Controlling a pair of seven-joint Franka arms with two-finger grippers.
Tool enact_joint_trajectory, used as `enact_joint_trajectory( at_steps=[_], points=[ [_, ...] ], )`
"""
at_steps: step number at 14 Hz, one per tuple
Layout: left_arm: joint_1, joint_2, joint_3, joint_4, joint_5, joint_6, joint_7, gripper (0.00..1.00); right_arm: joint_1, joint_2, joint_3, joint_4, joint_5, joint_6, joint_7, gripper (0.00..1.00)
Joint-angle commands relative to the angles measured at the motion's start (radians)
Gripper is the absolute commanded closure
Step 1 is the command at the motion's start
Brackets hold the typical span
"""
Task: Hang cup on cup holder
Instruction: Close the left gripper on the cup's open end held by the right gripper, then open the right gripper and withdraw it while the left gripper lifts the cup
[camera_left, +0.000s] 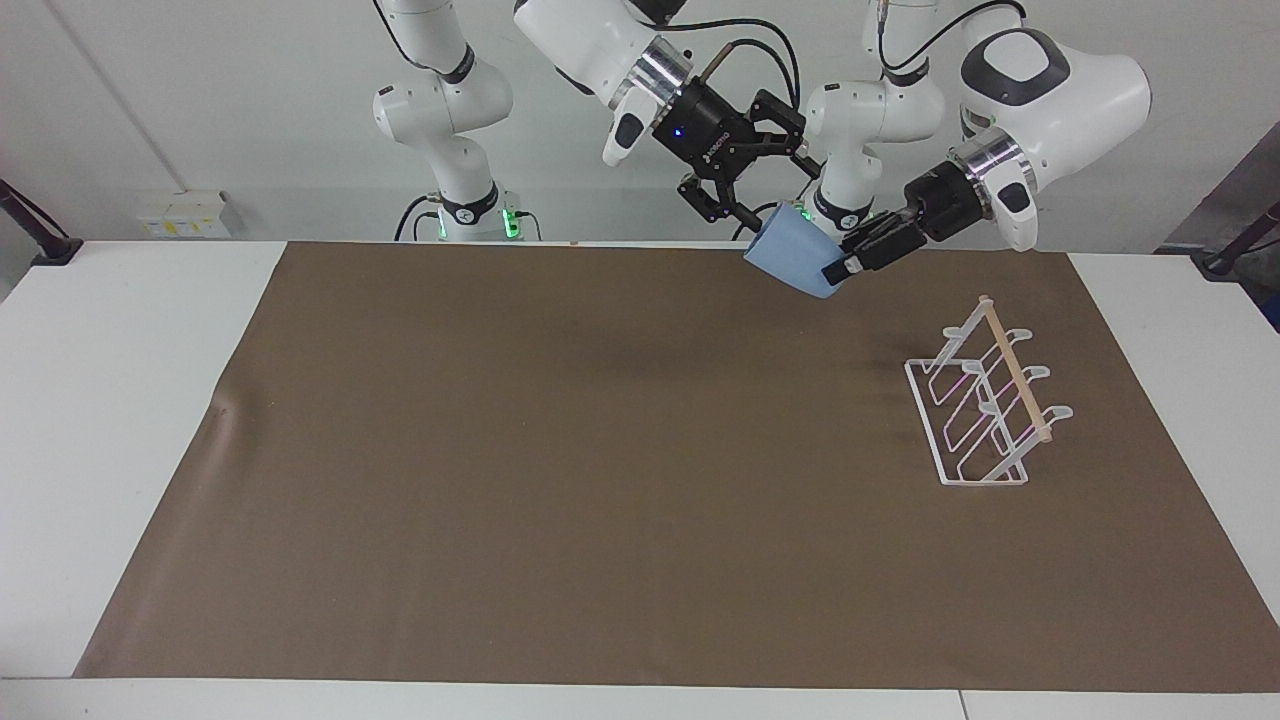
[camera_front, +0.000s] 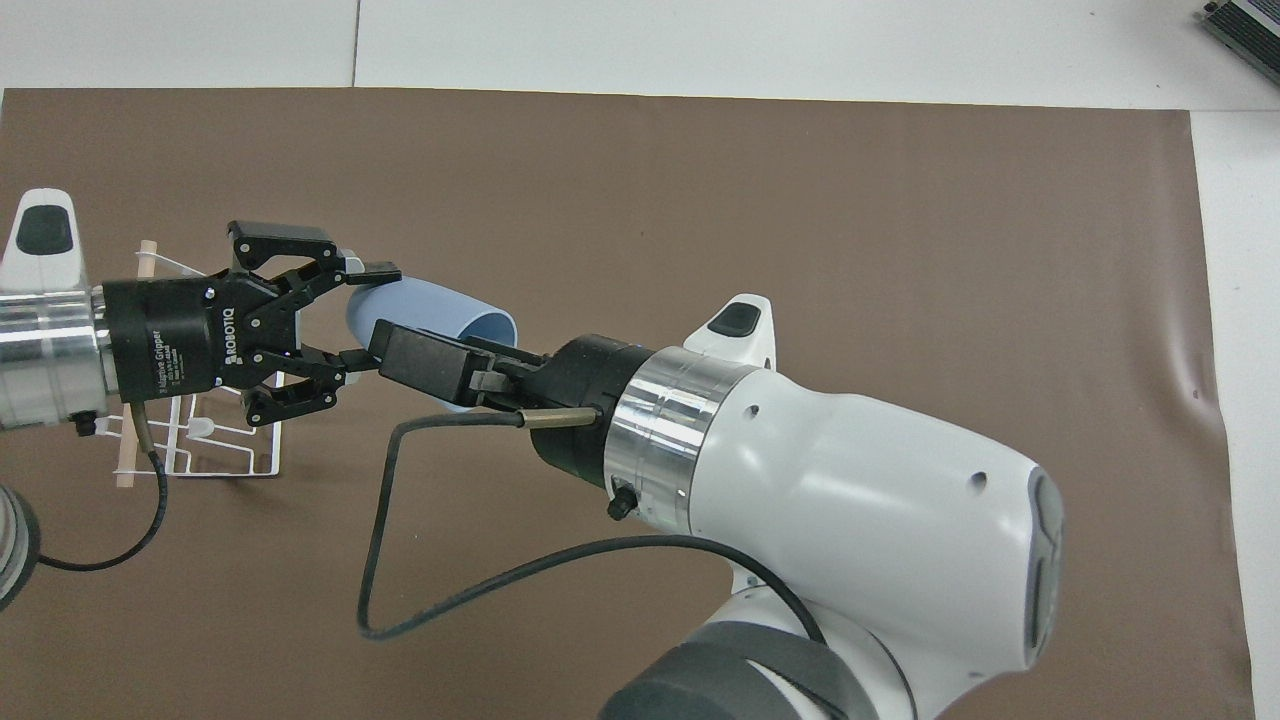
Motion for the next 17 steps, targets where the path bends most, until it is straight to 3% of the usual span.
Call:
enact_joint_trajectory(
  at_steps=[1,4,7,9,17],
  points=[
    [0.013,0.002,-0.001,0.046,0.173,-0.001,0.003,1.00,-0.060,-0.014,0.000,-0.007,-0.071,-0.107,-0.148,0.00],
    [0.007,0.005,-0.001,0.065,0.388,0.008,-0.034,1.00,-0.118,-0.019,-0.001,-0.002,-0.238,-0.248,-0.279,0.00],
    [-0.008,0.047,-0.010,0.140,0.679,0.013,-0.181,1.00,-0.152,-0.030,-0.003,0.002,-0.395,-0.408,-0.324,0.00],
    [-0.042,0.052,-0.018,0.139,0.878,0.013,-0.265,1.00,-0.173,-0.043,-0.004,0.004,-0.522,-0.521,-0.324,0.00],
    [-0.047,0.046,-0.019,0.117,1.365,0.051,-0.394,1.00,-0.300,-0.056,-0.007,0.038,-0.713,-0.818,-0.251,0.00]
  ],
)
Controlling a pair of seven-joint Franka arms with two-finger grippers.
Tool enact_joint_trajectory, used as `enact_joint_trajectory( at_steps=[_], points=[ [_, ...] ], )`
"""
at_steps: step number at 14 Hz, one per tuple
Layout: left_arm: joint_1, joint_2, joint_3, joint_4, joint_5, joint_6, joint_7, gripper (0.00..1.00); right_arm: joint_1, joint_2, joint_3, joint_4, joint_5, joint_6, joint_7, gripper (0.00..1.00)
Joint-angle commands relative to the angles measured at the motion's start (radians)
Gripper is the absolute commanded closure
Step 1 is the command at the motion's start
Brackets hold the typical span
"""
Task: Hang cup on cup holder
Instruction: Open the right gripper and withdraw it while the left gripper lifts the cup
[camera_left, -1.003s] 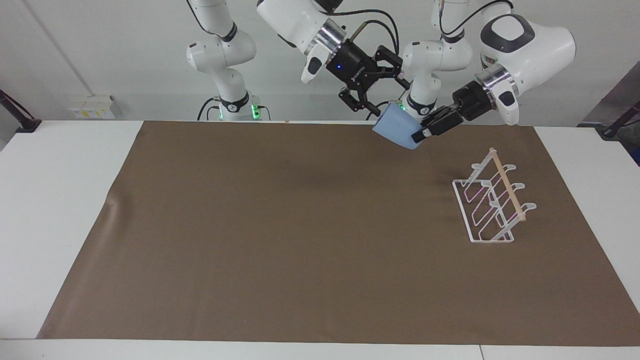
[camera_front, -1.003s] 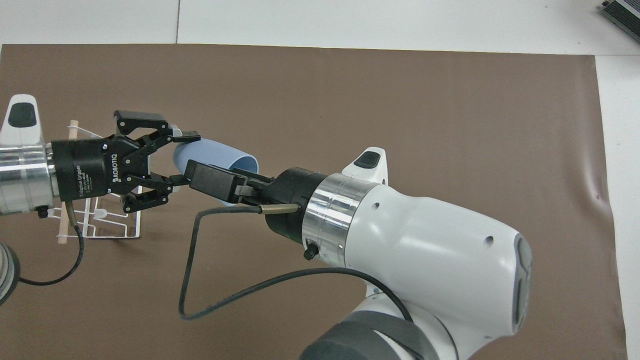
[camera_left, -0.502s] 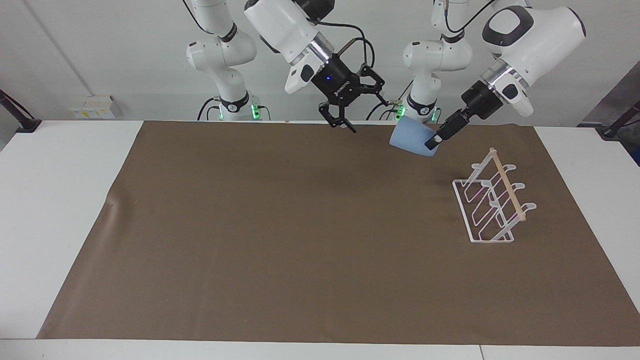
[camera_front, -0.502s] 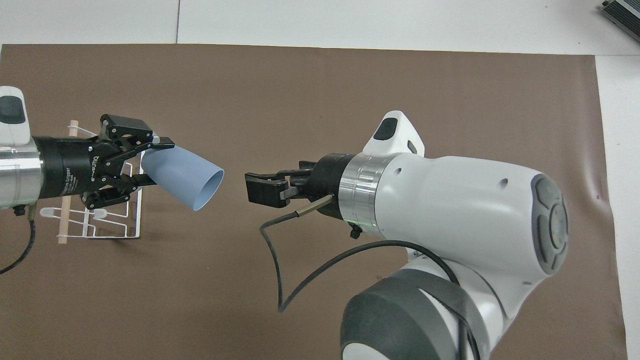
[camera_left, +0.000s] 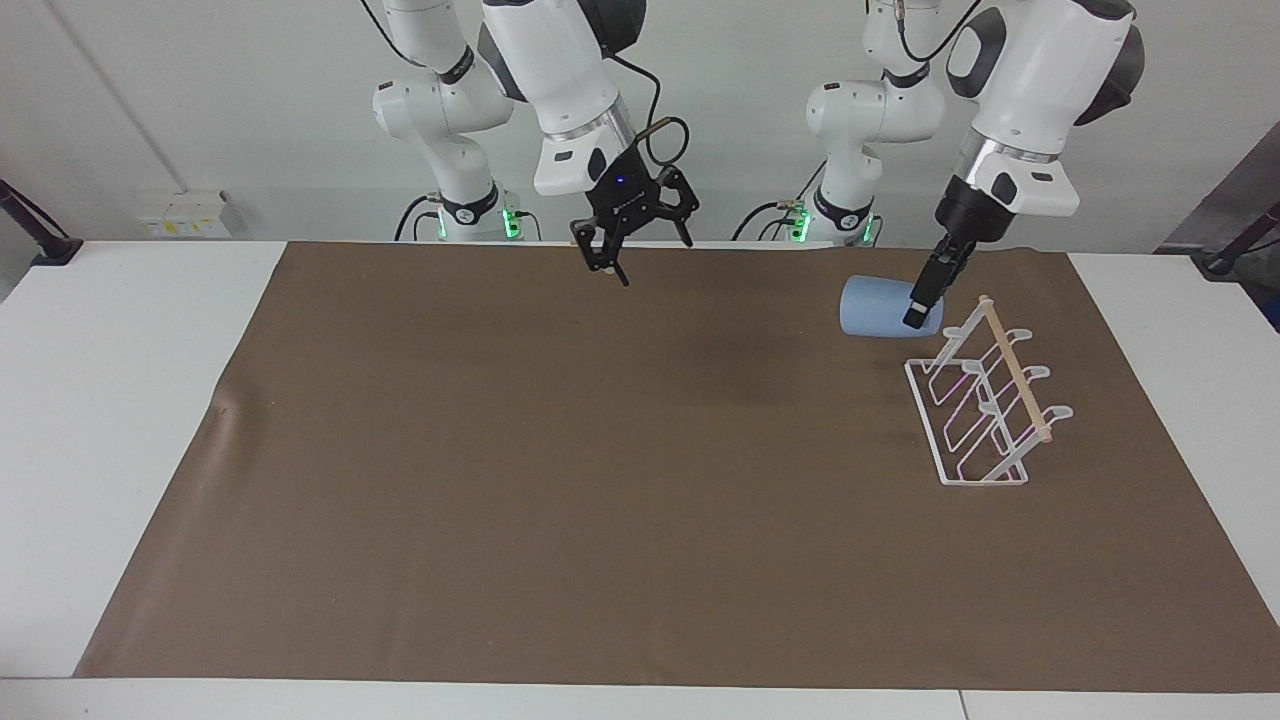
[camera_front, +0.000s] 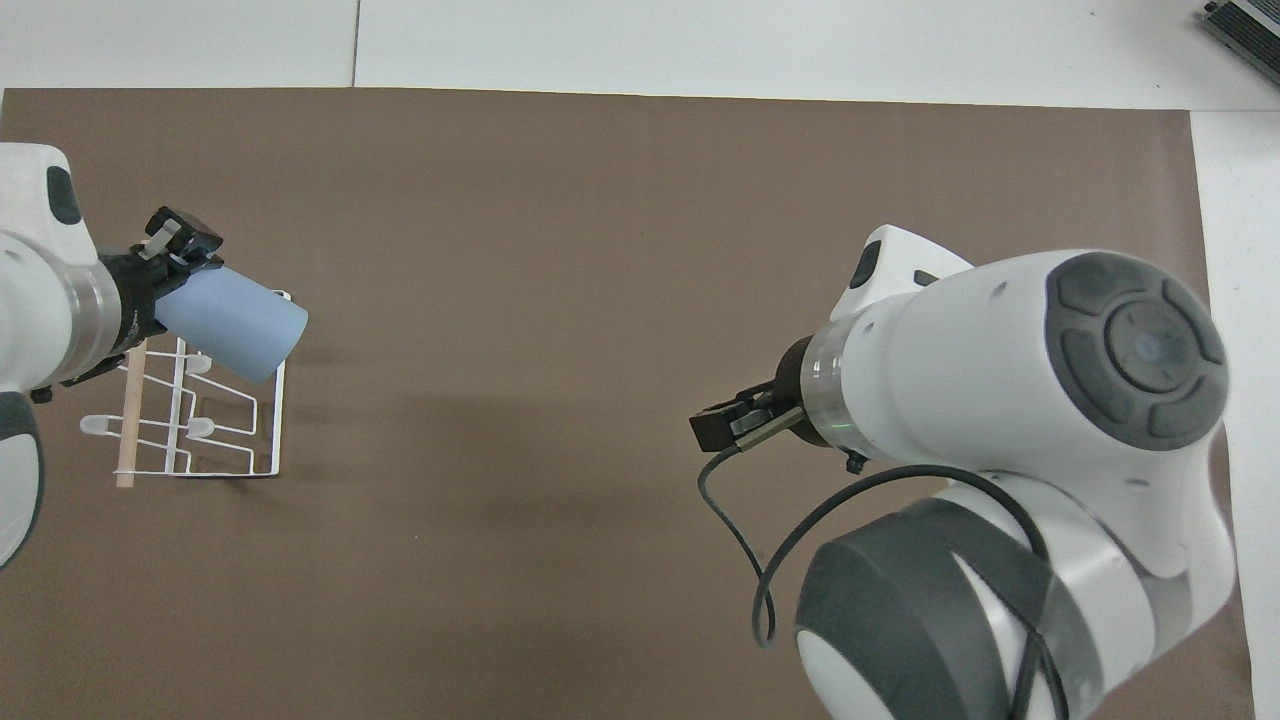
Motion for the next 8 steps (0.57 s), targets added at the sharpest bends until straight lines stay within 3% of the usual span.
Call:
enact_joint_trajectory(
  at_steps=[1,4,8],
  points=[
    [-0.016,0.003,0.007,-0.018,0.142,0.040,-0.028,1.00,-0.057,-0.007,0.006,0.024,-0.051,-0.082,0.071,0.00],
    [-0.016,-0.002,0.007,-0.065,0.316,0.072,-0.030,1.00,-0.101,-0.022,0.006,0.047,-0.062,-0.163,0.180,0.00],
    [0.013,0.006,0.008,-0.107,0.366,0.199,-0.080,1.00,-0.170,-0.057,0.006,0.046,-0.085,-0.218,0.211,0.00]
  ],
)
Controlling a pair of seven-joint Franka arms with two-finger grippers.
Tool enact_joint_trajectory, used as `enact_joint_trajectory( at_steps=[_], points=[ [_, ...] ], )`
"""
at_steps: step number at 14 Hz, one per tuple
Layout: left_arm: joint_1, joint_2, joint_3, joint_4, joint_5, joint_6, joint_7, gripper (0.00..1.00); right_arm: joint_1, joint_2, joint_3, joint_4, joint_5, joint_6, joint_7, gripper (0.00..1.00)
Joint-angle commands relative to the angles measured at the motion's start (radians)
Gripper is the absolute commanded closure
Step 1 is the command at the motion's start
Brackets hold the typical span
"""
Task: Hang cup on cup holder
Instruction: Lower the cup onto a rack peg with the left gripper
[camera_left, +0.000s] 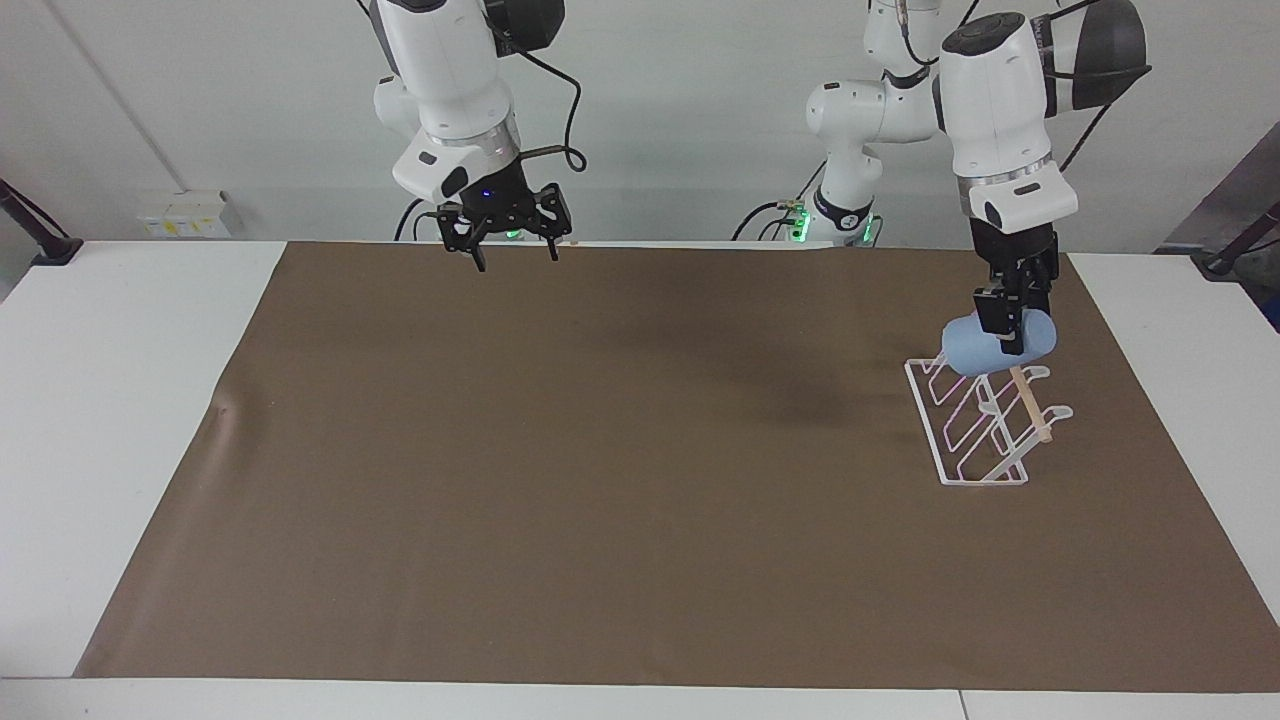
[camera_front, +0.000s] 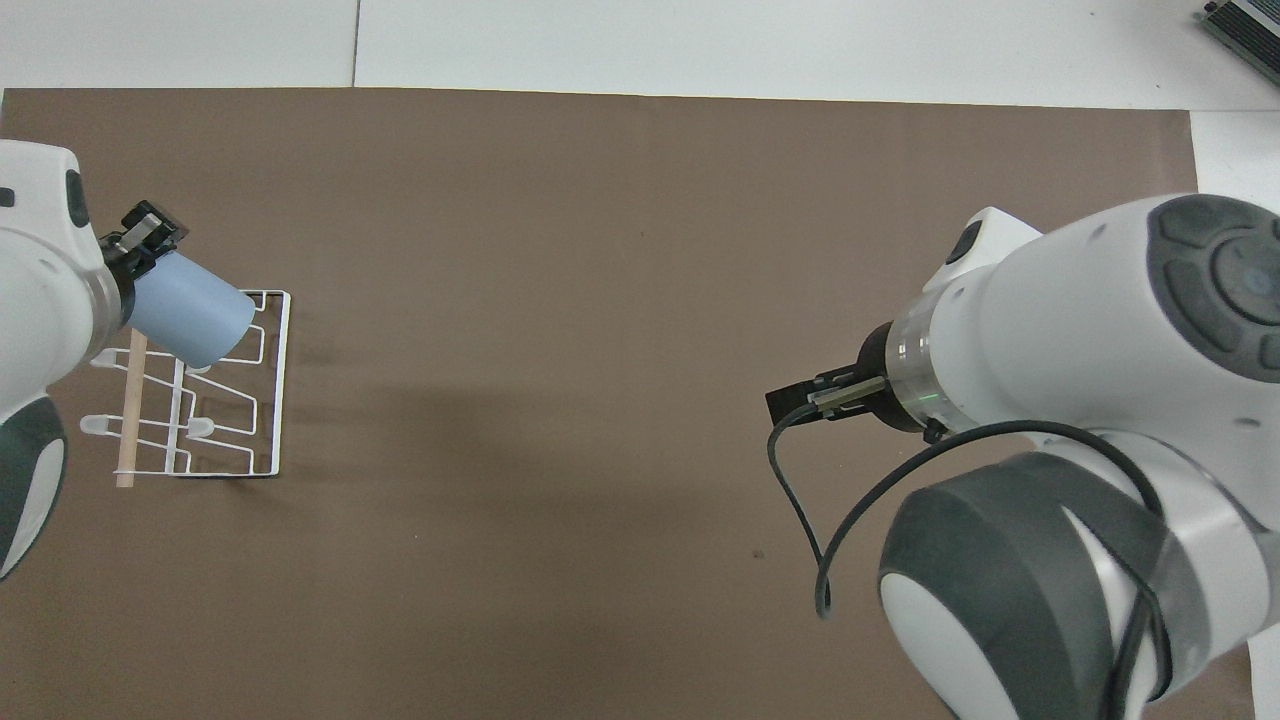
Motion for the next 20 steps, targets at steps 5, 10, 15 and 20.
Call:
enact_joint_trajectory(
  at_steps=[5,10,15,20],
  points=[
    [0.039,-0.006,0.004,-0.106,0.153,0.129,-0.059,1.00,-0.129,-0.047,0.014,-0.019,-0.032,-0.063,-0.052,0.00],
    [0.065,0.024,0.004,-0.146,0.262,0.201,-0.133,1.00,-0.174,-0.088,0.014,-0.102,-0.032,-0.053,-0.067,0.00],
    [0.059,0.036,0.004,-0.160,0.316,0.212,-0.214,1.00,-0.192,-0.168,0.016,-0.270,-0.030,0.046,-0.099,0.00],
    [0.061,0.056,0.004,-0.170,0.353,0.226,-0.246,1.00,-0.218,-0.171,-0.003,-0.289,-0.029,0.046,-0.115,0.00]
  ],
)
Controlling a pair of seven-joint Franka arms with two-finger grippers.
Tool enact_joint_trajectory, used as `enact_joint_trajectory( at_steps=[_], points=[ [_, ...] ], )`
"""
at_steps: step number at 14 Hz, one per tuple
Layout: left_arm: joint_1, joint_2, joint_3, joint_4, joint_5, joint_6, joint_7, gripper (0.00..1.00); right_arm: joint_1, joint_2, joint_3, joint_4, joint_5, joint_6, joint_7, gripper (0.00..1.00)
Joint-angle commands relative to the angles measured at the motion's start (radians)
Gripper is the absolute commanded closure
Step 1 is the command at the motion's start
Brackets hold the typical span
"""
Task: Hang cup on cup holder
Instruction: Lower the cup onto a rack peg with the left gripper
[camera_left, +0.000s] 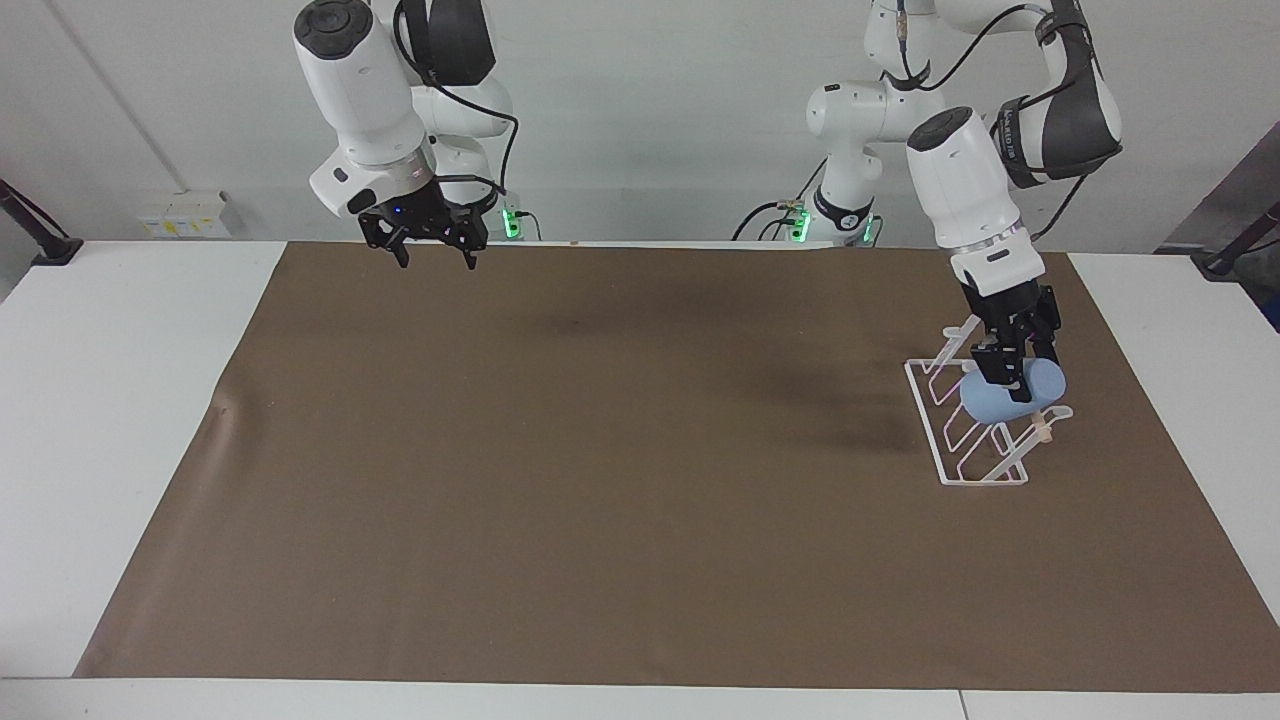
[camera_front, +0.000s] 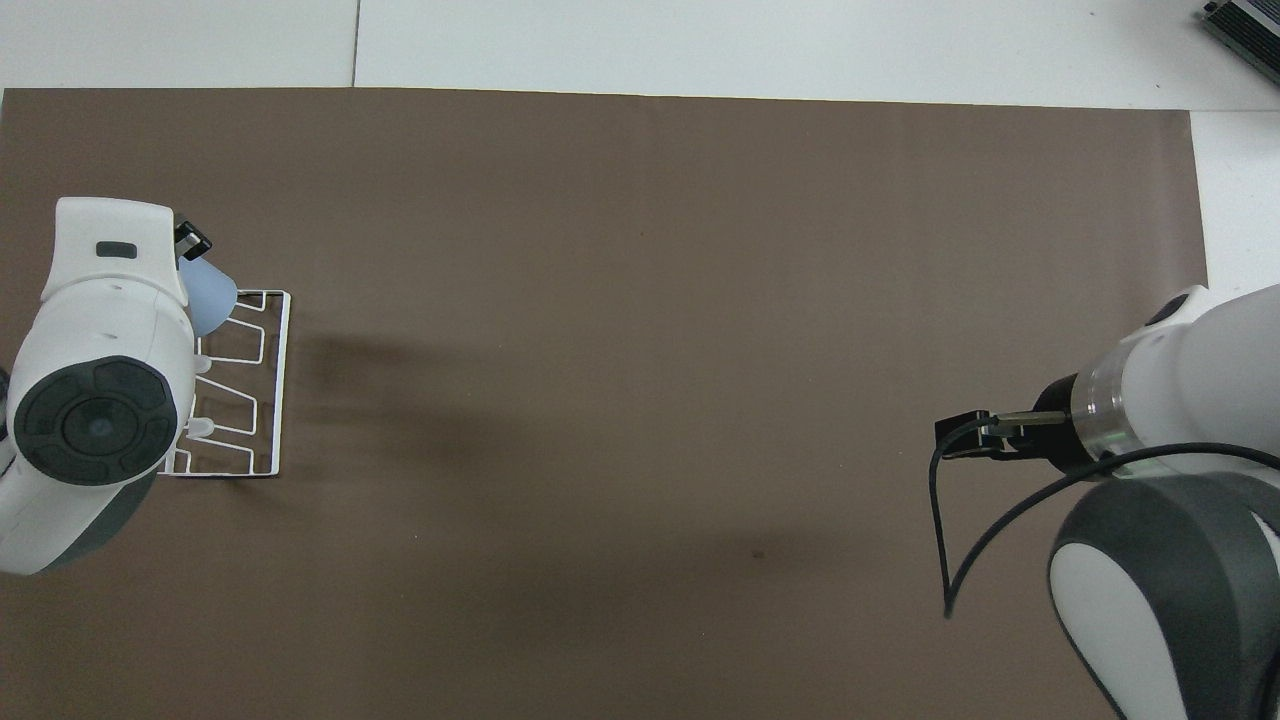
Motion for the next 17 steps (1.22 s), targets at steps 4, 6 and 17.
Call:
enact_joint_trajectory(
  at_steps=[4,6,17],
  points=[
    [0.003,-0.004,0.001,-0.045,0.050,0.032,-0.054,1.00,-0.062,-0.028,-0.004,-0.029,-0.017,0.042,-0.105,0.00],
    [0.003,-0.004,0.001,-0.064,0.063,0.049,-0.076,1.00,-0.093,-0.020,-0.004,-0.029,-0.015,0.090,-0.126,0.00],
    [0.011,0.030,0.004,-0.038,0.028,0.112,-0.013,0.00,0.152,0.040,-0.340,0.018,-0.043,0.173,-0.240,0.00]
  ],
)
